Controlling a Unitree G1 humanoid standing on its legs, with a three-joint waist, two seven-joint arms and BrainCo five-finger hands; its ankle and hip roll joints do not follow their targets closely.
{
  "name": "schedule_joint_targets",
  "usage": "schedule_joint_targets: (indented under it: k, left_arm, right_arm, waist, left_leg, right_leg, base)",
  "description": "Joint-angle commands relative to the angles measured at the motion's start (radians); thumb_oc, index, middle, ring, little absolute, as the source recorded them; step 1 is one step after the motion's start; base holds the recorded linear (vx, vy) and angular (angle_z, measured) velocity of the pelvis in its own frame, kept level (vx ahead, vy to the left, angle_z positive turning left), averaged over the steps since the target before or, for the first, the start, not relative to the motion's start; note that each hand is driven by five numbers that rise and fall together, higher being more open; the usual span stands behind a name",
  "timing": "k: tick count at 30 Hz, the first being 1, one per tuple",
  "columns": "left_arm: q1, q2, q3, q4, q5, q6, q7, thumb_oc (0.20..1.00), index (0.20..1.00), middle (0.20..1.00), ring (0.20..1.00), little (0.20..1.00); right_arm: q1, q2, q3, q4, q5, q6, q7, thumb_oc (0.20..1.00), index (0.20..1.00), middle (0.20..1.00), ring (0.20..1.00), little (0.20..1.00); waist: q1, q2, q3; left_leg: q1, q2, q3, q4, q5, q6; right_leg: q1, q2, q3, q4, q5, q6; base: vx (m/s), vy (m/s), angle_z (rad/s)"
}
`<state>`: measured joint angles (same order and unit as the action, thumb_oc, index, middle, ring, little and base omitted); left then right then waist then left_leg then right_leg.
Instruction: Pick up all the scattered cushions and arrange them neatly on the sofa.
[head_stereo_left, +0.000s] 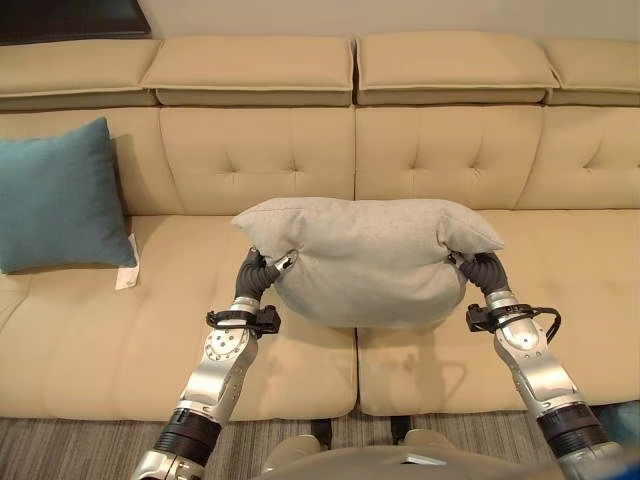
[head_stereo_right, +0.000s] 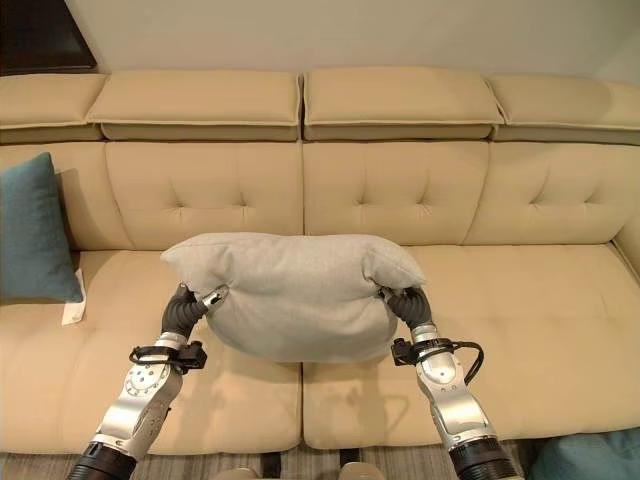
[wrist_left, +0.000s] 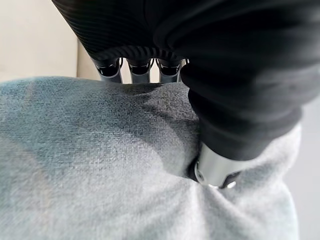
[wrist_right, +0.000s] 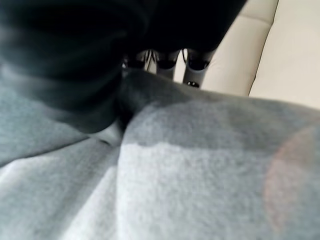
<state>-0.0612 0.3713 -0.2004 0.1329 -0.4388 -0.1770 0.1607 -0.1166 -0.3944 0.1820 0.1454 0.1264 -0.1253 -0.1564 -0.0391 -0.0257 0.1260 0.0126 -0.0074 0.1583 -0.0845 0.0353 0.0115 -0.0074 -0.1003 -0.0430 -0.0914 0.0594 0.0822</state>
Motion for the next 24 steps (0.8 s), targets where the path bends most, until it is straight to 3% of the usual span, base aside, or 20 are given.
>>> schedule_joint_targets:
  k: [1, 10, 12, 16, 19, 24]
  left_arm:
    - [-0.190, 0.026, -0.022, -0.074, 0.057, -0.119, 0.056, 0.200, 0.200, 0.200, 0.200, 0.200]
    - [-0.607, 0.041, -0.137, 0.117, 0.053, -0.144, 0.192, 0.200, 0.200, 0.200, 0.200, 0.200]
    - [-0.762, 0.067, -0.182, 0.211, 0.051, -0.153, 0.229, 0.200, 0.200, 0.200, 0.200, 0.200]
    - [-0.879, 0.085, -0.211, 0.300, 0.047, -0.162, 0.255, 0.200, 0.200, 0.200, 0.200, 0.200]
    - [-1.062, 0.118, -0.261, 0.456, 0.006, -0.180, 0.275, 0.200, 0.200, 0.200, 0.200, 0.200]
    - [-1.153, 0.152, -0.295, 0.519, -0.010, -0.190, 0.275, 0.200, 0.200, 0.200, 0.200, 0.200]
  right_arm:
    - [-0.216, 0.010, 0.017, -0.050, -0.041, -0.094, -0.075, 0.200, 0.200, 0.200, 0.200, 0.200]
    - [-0.577, 0.007, 0.119, 0.081, -0.049, -0.077, -0.216, 0.200, 0.200, 0.200, 0.200, 0.200]
    - [-0.724, -0.017, 0.155, 0.158, -0.043, -0.071, -0.254, 0.200, 0.200, 0.200, 0.200, 0.200]
    - [-0.830, -0.027, 0.184, 0.234, -0.027, -0.075, -0.276, 0.200, 0.200, 0.200, 0.200, 0.200]
    - [-1.002, -0.062, 0.238, 0.376, 0.006, -0.082, -0.304, 0.200, 0.200, 0.200, 0.200, 0.200]
    - [-1.094, -0.106, 0.280, 0.456, 0.014, -0.082, -0.315, 0.200, 0.200, 0.200, 0.200, 0.200]
  waist:
    - [0.007, -0.015, -0.067]
    - [0.012, -0.011, -0.024]
    - [0.013, -0.011, -0.005]
    - [0.014, -0.009, 0.012]
    - [0.018, -0.007, 0.024]
    - [0.027, -0.009, 0.046]
  left_leg:
    - [-0.086, 0.051, -0.013, 0.129, -0.107, -0.053]
    - [-0.190, 0.061, -0.043, 0.024, -0.011, -0.076]
    - [-0.240, 0.063, -0.055, 0.011, 0.015, -0.089]
    - [-0.289, 0.062, -0.064, 0.009, 0.034, -0.100]
    - [-0.387, 0.058, -0.075, 0.003, 0.068, -0.117]
    - [-0.461, 0.060, -0.086, 0.004, 0.090, -0.129]
  right_leg:
    - [-0.002, -0.044, -0.009, 0.063, -0.073, 0.065]
    - [-0.133, -0.024, -0.044, 0.023, -0.024, 0.069]
    - [-0.186, -0.016, -0.054, 0.016, -0.007, 0.072]
    - [-0.235, -0.015, -0.062, 0.017, 0.007, 0.074]
    - [-0.326, -0.014, -0.072, 0.016, 0.029, 0.080]
    - [-0.394, -0.010, -0.084, 0.015, 0.038, 0.086]
  base:
    - [-0.04, -0.004, -0.17]
    - [-0.08, -0.033, 0.07]
    - [-0.09, -0.035, 0.15]
    - [-0.07, -0.022, 0.09]
    - [-0.09, -0.042, 0.07]
    - [-0.03, -0.022, 0.01]
